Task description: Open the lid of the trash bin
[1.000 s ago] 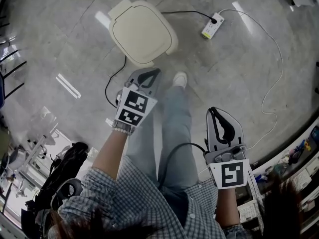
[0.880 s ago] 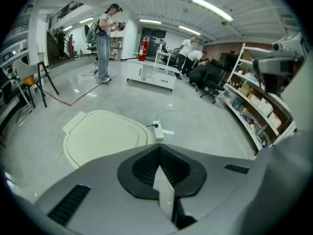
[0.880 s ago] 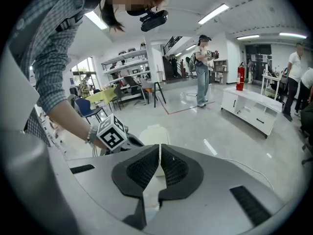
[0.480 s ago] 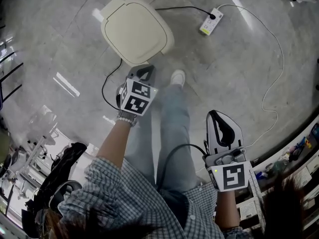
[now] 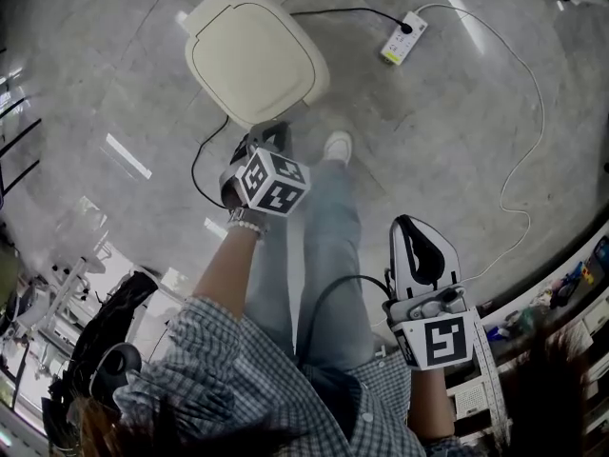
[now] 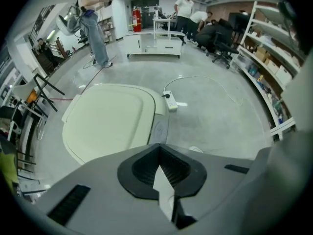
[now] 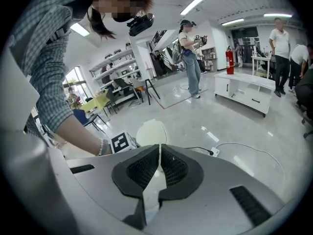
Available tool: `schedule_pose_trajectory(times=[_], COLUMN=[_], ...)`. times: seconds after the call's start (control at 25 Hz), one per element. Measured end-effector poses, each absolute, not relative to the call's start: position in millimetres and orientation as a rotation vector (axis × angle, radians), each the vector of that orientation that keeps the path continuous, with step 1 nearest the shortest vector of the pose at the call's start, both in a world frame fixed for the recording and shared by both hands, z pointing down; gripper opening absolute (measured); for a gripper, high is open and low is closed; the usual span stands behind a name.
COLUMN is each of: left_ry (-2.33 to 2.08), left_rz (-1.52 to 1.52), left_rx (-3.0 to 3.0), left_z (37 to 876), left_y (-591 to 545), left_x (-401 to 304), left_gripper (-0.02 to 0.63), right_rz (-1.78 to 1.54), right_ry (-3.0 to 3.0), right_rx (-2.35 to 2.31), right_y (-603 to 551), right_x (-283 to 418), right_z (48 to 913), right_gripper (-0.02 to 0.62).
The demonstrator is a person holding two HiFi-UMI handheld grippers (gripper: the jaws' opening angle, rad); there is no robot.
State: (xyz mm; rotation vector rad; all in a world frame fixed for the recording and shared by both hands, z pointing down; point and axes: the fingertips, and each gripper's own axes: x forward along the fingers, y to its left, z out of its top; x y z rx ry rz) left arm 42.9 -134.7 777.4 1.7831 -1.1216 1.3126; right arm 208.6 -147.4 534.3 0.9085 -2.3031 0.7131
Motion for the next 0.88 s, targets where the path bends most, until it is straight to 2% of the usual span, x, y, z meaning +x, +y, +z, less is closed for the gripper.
schedule_pose_trajectory(times=[0.52, 0.88], left_ry=[-1.117, -1.125], left_rz=[1.609, 1.573], left_rx=[1.75, 1.745], left_z=[785.9, 785.9], left_y=[-132.2, -132.2], left_x=[48.0, 49.4], left_gripper=[-0.003, -0.003], right_rz=[0.78, 0.803], right_ry=[-2.256, -2.242], right_rx=[0.946, 0.956], right_y=[-153.2, -153.0], right_x=[219.4, 222.6], right_z=[543.3, 544.0], right_gripper=[0.028, 0.027])
